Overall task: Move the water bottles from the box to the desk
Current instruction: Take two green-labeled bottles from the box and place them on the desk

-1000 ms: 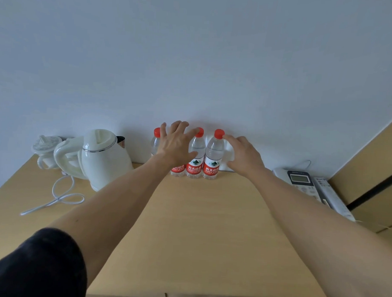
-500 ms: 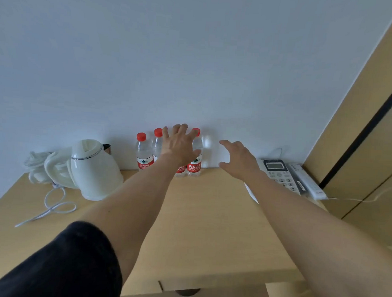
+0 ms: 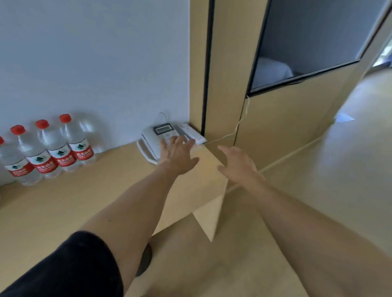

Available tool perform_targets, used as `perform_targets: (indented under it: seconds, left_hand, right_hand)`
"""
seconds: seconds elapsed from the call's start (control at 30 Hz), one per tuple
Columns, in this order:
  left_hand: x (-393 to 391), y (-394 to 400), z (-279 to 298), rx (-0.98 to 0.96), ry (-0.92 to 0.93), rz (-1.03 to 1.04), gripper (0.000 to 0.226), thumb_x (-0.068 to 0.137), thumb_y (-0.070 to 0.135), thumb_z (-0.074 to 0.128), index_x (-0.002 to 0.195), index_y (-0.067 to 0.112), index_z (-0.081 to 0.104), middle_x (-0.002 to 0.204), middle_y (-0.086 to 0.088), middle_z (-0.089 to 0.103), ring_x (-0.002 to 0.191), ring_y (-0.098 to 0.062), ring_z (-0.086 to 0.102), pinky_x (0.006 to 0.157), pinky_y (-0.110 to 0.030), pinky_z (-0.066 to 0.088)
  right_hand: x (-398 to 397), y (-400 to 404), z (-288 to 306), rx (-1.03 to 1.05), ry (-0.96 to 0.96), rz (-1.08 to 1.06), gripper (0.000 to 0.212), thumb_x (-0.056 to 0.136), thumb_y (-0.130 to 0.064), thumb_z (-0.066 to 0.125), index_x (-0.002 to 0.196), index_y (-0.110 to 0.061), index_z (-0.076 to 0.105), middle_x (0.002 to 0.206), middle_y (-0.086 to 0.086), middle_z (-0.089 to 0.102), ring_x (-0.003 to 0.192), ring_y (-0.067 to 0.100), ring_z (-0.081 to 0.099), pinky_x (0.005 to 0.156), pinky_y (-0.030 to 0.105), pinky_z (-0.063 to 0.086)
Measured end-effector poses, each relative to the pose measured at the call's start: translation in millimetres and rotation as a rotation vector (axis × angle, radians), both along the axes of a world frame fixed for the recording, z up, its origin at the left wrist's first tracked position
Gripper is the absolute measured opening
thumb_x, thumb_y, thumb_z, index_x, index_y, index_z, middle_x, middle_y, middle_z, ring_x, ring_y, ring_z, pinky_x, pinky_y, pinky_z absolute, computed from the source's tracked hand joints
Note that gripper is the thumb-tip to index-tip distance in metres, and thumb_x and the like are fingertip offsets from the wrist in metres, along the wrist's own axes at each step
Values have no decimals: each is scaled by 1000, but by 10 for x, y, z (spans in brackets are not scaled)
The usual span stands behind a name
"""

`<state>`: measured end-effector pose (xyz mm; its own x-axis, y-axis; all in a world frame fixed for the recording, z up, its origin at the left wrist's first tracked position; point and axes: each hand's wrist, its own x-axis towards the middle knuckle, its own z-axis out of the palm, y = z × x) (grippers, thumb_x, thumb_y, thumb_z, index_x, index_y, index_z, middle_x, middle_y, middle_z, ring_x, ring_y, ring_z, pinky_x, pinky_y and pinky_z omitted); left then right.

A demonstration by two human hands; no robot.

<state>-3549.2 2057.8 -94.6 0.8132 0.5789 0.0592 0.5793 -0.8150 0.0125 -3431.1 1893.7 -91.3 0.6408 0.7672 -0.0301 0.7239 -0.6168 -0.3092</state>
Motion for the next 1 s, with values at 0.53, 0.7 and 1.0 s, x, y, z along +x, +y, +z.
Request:
perform_targets:
  seconds: [0.53,0.7,1.0]
  left_hand:
    - [2427,-3627,-496,-68,114,-771,69,88,67,51,150,37,39,156,-2,38,143,-27,36,117,-57,23]
    - [3002,-4348,-613,-89,137,-905,66,89,63,52,149,38,38,156,-2,38,143,-25,35,117,-55,23]
    - [4607,-4858,-758,-214,246,-914,62,93,56,54,149,36,39,151,-1,41,139,-26,37,116,-51,26]
  right_hand:
    - [733,-4208,-402,-72,137,-908,65,94,-46,61,152,-32,35,149,4,44,132,30,48,105,43,46]
    - [1081,-4797,-549,-87,176,-1055,65,94,-48,60,151,-33,35,149,4,43,133,27,47,106,45,46]
    - [2451,-5172,-621,-131,200,-1168,65,95,-50,58,152,-34,34,156,4,35,141,24,38,109,43,43]
